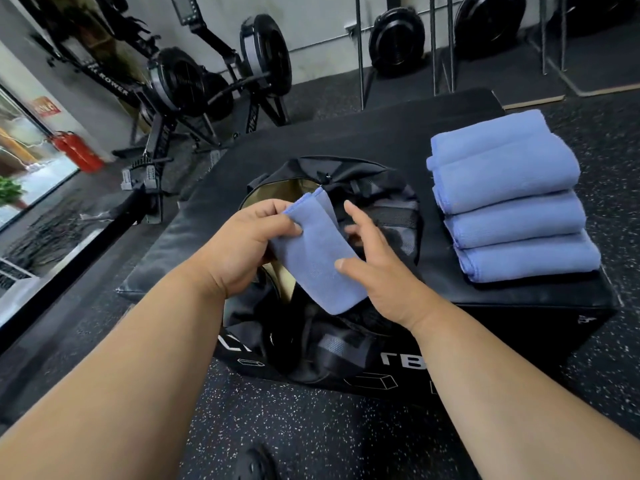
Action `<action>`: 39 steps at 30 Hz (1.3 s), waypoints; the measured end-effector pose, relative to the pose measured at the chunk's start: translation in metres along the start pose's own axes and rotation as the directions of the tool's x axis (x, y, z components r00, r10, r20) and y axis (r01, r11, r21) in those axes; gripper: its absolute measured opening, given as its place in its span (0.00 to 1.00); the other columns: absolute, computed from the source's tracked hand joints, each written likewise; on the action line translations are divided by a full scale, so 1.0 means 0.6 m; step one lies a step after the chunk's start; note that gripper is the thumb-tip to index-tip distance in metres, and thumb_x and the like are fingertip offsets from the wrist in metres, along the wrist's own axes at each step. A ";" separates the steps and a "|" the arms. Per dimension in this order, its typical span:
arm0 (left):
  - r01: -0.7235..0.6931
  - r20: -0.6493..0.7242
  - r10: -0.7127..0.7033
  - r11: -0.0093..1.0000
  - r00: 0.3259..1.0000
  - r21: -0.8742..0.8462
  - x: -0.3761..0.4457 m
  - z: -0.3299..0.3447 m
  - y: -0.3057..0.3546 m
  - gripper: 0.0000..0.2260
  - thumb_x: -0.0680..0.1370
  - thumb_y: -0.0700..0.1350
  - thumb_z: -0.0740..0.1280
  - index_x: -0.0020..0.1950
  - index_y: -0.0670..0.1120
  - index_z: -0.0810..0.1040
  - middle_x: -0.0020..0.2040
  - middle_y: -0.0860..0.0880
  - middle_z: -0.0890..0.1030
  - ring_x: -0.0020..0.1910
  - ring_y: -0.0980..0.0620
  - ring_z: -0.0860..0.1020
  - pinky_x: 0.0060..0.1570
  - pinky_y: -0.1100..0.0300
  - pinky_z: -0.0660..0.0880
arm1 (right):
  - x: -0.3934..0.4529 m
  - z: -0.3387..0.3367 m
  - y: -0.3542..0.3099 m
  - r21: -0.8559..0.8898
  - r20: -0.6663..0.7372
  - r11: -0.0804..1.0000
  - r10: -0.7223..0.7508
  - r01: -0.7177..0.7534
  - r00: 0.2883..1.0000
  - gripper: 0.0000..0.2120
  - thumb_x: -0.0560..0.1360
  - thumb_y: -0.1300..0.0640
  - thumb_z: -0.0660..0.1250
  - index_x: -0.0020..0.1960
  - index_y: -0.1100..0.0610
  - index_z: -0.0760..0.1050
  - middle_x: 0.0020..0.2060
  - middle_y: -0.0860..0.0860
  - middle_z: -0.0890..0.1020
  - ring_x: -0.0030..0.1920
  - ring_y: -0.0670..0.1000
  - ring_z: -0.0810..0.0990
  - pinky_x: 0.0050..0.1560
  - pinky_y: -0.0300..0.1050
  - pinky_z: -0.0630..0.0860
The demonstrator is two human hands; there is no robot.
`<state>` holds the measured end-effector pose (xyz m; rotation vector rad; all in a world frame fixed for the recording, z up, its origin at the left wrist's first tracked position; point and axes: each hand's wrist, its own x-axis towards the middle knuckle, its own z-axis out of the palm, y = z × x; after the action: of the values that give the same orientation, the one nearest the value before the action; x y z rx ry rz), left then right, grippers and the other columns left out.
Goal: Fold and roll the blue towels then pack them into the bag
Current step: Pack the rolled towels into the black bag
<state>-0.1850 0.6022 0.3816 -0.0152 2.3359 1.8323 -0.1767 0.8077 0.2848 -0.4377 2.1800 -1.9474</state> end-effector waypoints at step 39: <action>-0.111 -0.374 0.324 0.864 0.869 0.491 -0.053 -0.020 -0.174 0.29 0.76 0.44 0.68 0.78 0.47 0.73 0.73 0.51 0.74 0.73 0.47 0.71 0.75 0.51 0.66 | 0.007 0.097 -0.004 -0.200 -0.283 0.963 0.119 -0.180 0.952 0.21 0.85 0.58 0.63 0.77 0.45 0.74 0.58 0.27 0.80 0.61 0.36 0.76 0.55 0.27 0.74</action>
<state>-0.1433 0.5621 0.2881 -0.1200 3.1738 1.4220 -0.1615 0.7515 0.2801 -0.0316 2.5304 -1.7761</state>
